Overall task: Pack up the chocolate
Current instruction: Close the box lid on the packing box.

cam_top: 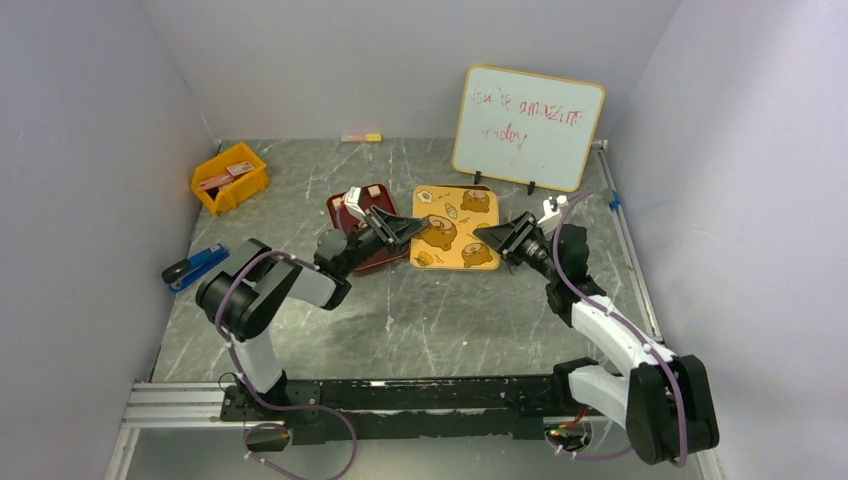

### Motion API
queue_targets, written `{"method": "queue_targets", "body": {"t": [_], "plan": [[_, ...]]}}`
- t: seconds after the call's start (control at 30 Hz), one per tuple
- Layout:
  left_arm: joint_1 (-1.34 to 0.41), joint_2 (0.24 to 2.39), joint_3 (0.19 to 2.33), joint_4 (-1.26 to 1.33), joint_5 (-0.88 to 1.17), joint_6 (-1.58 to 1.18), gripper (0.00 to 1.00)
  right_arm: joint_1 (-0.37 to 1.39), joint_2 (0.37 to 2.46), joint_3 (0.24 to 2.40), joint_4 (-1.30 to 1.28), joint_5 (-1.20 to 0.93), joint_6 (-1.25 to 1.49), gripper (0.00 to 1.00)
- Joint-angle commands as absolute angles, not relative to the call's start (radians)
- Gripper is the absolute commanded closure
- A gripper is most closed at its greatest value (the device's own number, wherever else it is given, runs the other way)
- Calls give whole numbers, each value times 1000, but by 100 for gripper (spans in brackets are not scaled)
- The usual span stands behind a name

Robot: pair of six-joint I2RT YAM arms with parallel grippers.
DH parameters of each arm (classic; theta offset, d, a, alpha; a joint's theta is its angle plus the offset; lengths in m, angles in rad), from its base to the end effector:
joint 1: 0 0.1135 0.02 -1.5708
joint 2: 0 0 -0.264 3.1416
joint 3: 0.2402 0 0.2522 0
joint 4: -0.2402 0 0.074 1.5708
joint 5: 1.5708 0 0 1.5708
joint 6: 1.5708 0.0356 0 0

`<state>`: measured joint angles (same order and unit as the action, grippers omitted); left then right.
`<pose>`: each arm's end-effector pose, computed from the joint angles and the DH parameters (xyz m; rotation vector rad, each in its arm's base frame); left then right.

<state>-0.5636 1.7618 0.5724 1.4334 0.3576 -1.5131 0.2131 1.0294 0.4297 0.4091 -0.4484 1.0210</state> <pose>0.2648 -0.1821 0.1936 -0.4046 1.6013 -1.9215 0.2159 0.0625 0.2309 0.4170 1.8836 1.2582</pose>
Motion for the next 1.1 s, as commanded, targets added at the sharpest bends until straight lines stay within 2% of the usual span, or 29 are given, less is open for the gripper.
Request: {"method": "queue_targets", "body": {"t": [0.0,0.53,0.83,1.07], "plan": [[-525,1781,650,1834,378,-1563,95,159,1106,461,418,-406,958,60],[-453,2023,844,1835,407,-1601,95,74,1473,589,598,-478,958,58],[-451,2154,945,1835,434,-1624,95,68,1627,658,699,-536,976,68],[-450,2187,956,1836,430,-1629,95,67,1687,681,755,-567,1002,67]]}}
